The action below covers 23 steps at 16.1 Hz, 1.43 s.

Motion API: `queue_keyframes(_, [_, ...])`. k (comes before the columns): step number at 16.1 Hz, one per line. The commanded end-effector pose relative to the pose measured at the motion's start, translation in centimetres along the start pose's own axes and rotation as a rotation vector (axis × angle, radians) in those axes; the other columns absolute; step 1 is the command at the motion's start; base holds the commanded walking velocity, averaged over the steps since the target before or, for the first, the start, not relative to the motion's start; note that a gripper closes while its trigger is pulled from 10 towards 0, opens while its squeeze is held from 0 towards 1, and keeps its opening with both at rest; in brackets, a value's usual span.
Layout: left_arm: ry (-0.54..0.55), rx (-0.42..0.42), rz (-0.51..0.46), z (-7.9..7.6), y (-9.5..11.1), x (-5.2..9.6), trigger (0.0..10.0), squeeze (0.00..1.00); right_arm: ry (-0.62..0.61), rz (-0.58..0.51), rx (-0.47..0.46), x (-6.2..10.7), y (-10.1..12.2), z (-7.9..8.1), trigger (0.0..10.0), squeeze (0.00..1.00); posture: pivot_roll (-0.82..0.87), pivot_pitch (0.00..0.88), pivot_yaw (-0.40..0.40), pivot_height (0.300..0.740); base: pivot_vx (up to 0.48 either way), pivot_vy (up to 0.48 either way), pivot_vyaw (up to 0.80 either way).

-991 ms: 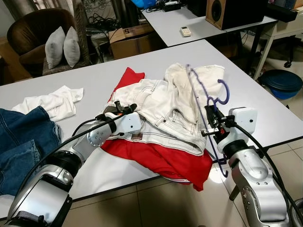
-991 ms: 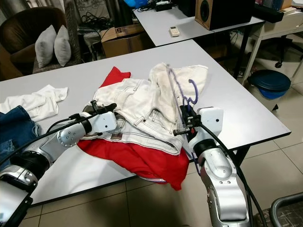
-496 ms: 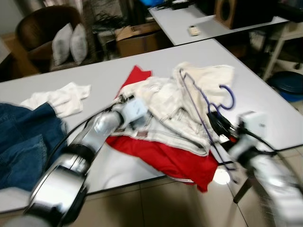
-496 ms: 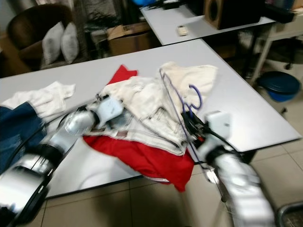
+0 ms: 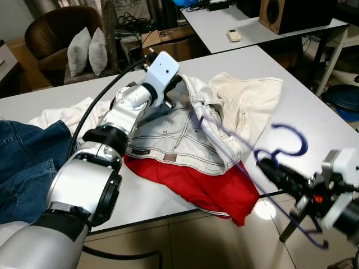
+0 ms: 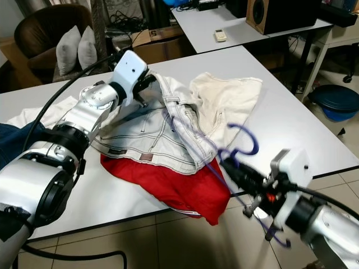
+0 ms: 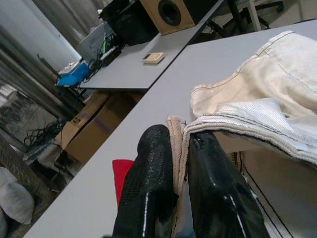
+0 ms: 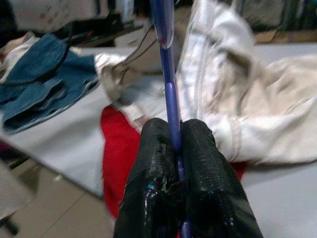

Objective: Hang hanger

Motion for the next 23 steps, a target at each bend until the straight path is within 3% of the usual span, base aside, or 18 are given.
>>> queue_keyframes(1, [0.049, 0.020, -0.011, 1.5, 0.6, 0.1, 0.0, 0.00, 0.035, 0.010, -0.006, 0.2, 0.3, 0.7, 10.0, 0.00, -0.17, 0.000, 0.195, 0.740, 0.000, 0.000, 0.00])
queue_keyframes(5, [0.036, 0.007, -0.077, 1.7, 2.3, -0.3, 0.0, 0.00, 0.052, 0.094, -0.054, -0.5, -0.9, 1.2, 10.0, 0.00, -0.17, 0.000, 0.192, 0.740, 0.000, 0.000, 0.00])
queue_keyframes(8, [-0.004, -0.079, -0.138, 1.1, 3.9, -0.5, 0.0, 0.00, -0.040, 0.090, -0.169, -4.9, -2.0, 0.8, 10.0, 0.00, -0.17, 0.000, 0.173, 0.740, 0.000, 0.000, 0.00])
queue_keyframes(10, [0.006, -0.100, -0.139, 1.4, 3.9, -0.4, 0.0, 0.00, -0.095, 0.059, -0.242, -5.9, -2.0, 0.3, 10.0, 0.00, -0.16, 0.000, 0.169, 0.740, 0.000, 0.000, 0.00])
queue_keyframes(12, [0.090, -0.105, -0.120, 3.8, 3.5, 0.4, 0.0, 0.00, -0.370, -0.079, -0.353, -6.0, -0.4, -4.0, 10.0, 0.00, -0.17, 0.000, 0.170, 0.740, 0.000, 0.000, 0.00])
queue_keyframes(13, [0.106, -0.107, -0.114, 4.3, 3.4, 0.5, 0.0, 0.00, -0.415, -0.102, -0.352, -5.8, 0.0, -4.8, 10.0, 0.00, -0.17, 0.000, 0.170, 0.740, 0.000, 0.000, 0.00])
queue_keyframes(14, [0.132, -0.103, -0.106, 5.1, 3.3, 0.8, 0.0, 0.00, -0.483, -0.142, -0.338, -5.5, 0.8, -5.9, 10.0, 0.00, -0.17, 0.000, 0.170, 0.740, 0.000, 0.000, 0.00])
queue_keyframes(15, [0.198, -0.105, -0.086, 6.9, 3.2, 1.4, 0.0, 0.00, -0.606, -0.248, -0.302, -4.6, 3.0, -8.3, 10.0, 0.00, -0.17, 0.000, 0.171, 0.740, 0.000, 0.000, 0.00])
queue_keyframes(16, [0.232, -0.102, -0.082, 7.9, 3.2, 1.7, 0.0, 0.00, -0.664, -0.296, -0.271, -4.3, 4.2, -9.4, 10.0, 0.00, -0.17, 0.000, 0.171, 0.740, 0.000, 0.000, 0.00])
queue_keyframes(17, [0.337, -0.100, -0.123, 10.1, 4.2, 2.5, 0.0, 0.00, -0.749, -0.371, -0.178, -3.7, 6.6, -10.7, 10.0, 0.00, -0.17, 0.000, 0.176, 0.740, 0.000, 0.000, 0.00])
queue_keyframes(19, [0.555, -0.109, -0.285, 15.7, 8.5, 5.4, 0.0, 0.00, -0.725, -0.723, -0.061, -2.5, 14.3, -10.3, 10.0, 0.00, -0.16, 0.000, 0.161, 0.740, 0.000, 0.000, 0.00])
queue_keyframes(20, [0.558, -0.136, -0.305, 16.4, 9.4, 5.9, 0.0, 0.00, -0.673, -0.766, -0.054, -2.5, 15.3, -9.7, 10.0, 0.00, -0.15, 0.000, 0.153, 0.740, 0.000, 0.000, 0.00])
queue_keyframes(22, [0.469, -0.166, -0.316, 16.3, 10.2, 5.8, 0.2, 0.00, -0.609, -0.706, -0.061, -3.7, 14.4, -9.4, 10.0, 0.00, -0.14, 0.000, 0.142, 0.740, 0.000, 0.000, 0.00])
queue_keyframes(23, [0.239, -0.140, -0.332, 12.9, 9.8, 4.1, 0.0, 0.00, -0.614, -0.574, -0.124, -5.3, 10.9, -10.0, 10.0, 0.00, -0.14, 0.000, 0.135, 0.740, 0.000, 0.000, 0.00])
Point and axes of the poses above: a point about 5 cm out from each wrist's last joint towards the gripper, its own x axis pointing back from the gripper into the wrist, its own y axis along the axis of the wrist's last joint, z = x × y, the point moved 3 cm from there along -x, pointing out of the wrist towards the gripper, and after that the axes turned 14 degrees about -x, right-handed, at the moved point
